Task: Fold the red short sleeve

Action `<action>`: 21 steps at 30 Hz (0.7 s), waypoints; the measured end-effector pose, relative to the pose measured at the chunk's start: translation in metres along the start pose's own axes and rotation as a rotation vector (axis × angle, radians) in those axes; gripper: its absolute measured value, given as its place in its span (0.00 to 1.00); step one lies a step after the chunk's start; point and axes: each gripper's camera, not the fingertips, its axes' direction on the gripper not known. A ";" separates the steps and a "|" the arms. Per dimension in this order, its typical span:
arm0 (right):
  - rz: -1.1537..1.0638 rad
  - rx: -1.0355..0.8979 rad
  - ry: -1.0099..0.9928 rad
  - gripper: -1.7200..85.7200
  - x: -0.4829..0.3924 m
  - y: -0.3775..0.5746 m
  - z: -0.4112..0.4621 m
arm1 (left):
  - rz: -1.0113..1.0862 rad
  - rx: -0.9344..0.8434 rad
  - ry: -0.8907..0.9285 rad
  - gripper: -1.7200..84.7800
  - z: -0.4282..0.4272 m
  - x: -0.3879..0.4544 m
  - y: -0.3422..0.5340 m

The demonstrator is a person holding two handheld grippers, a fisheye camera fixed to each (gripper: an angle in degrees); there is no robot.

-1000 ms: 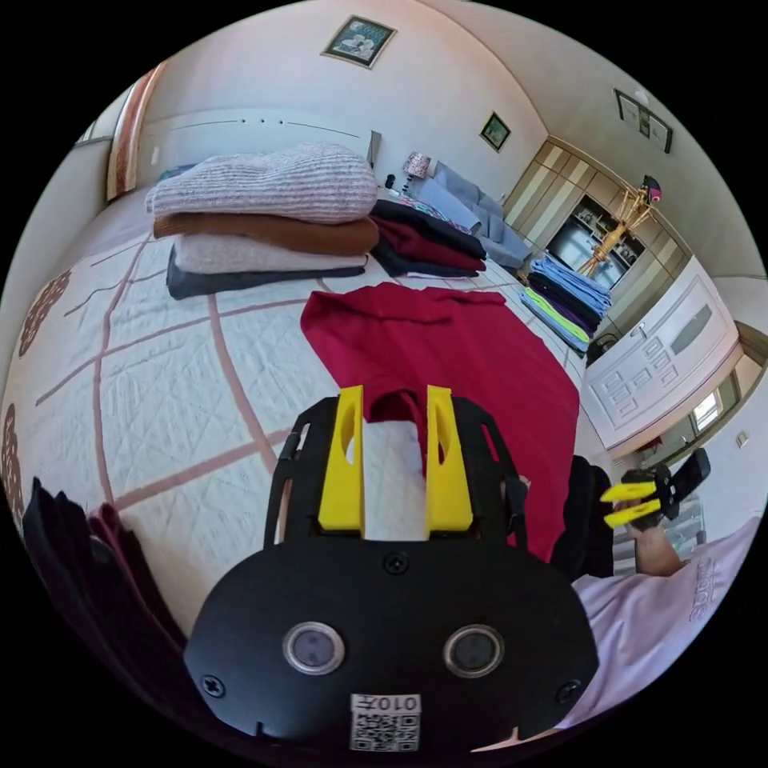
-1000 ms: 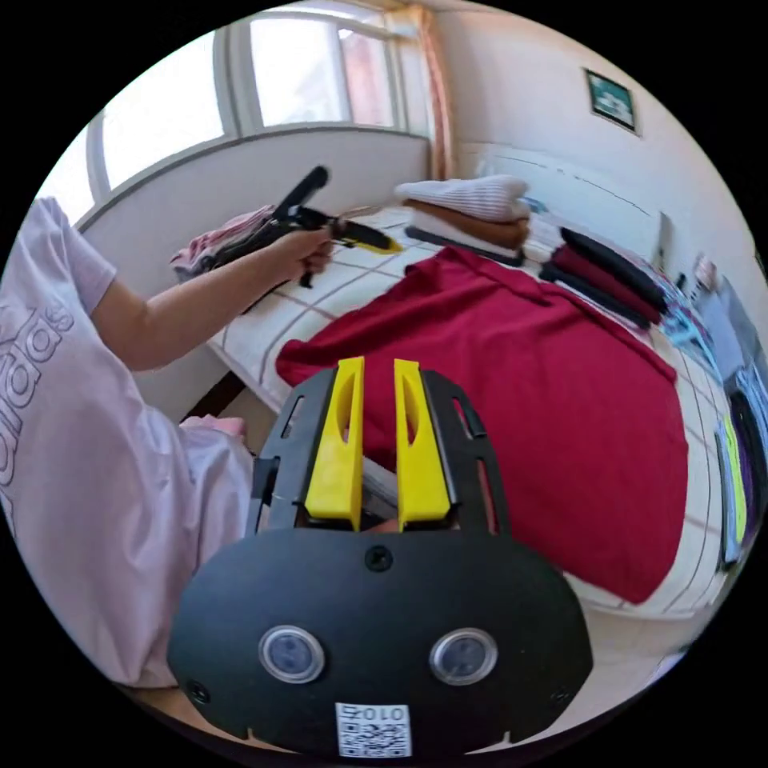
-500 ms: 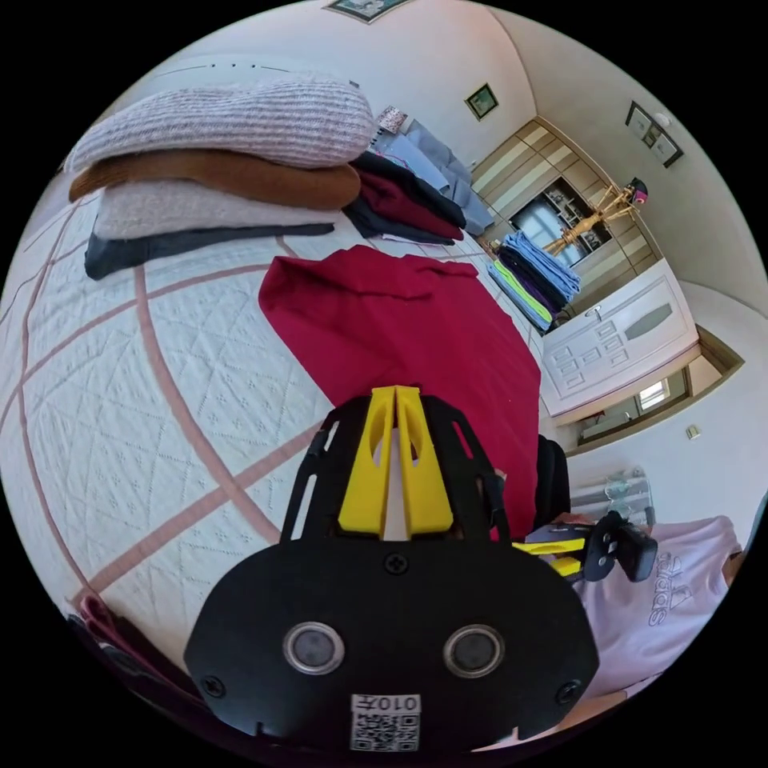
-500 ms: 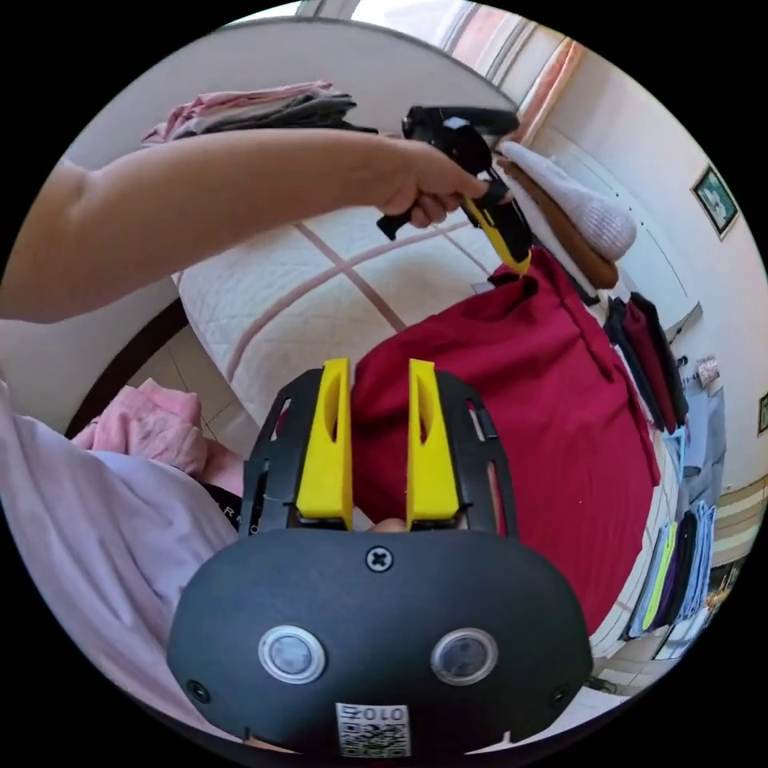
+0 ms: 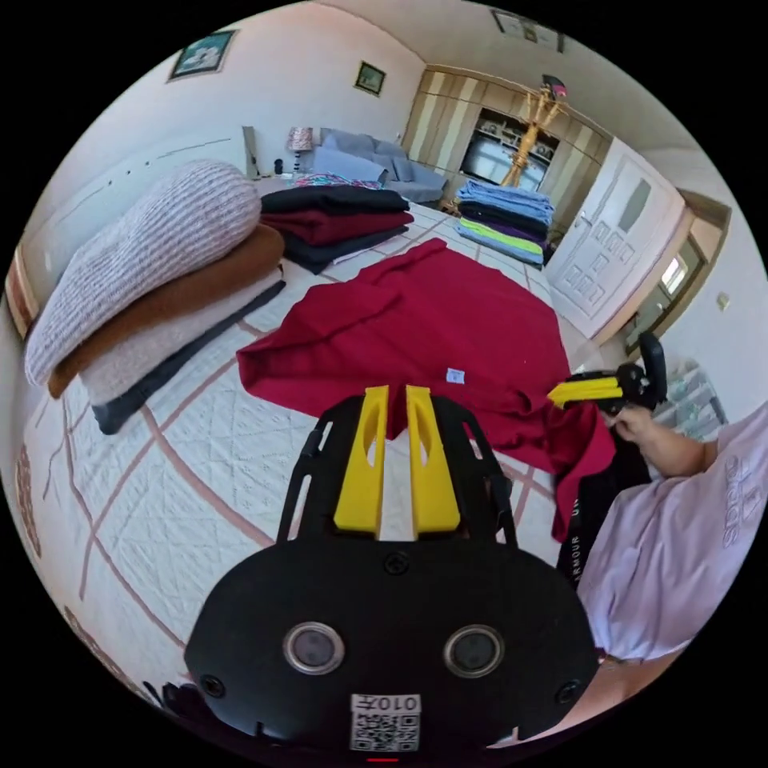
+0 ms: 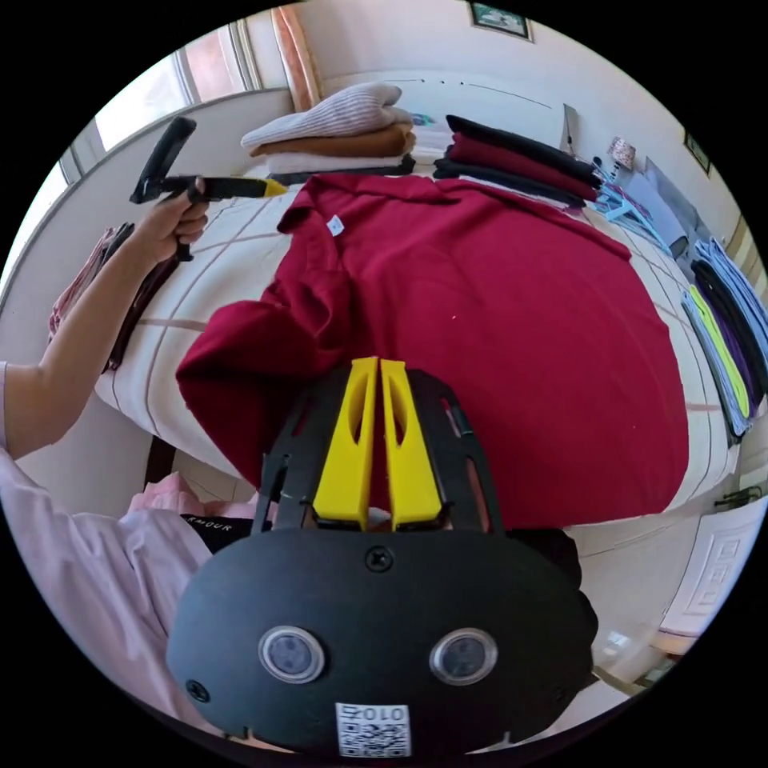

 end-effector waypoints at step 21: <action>-0.111 0.095 0.040 0.14 -0.053 -0.058 -0.055 | -0.209 -0.096 0.244 0.16 0.013 -0.082 0.005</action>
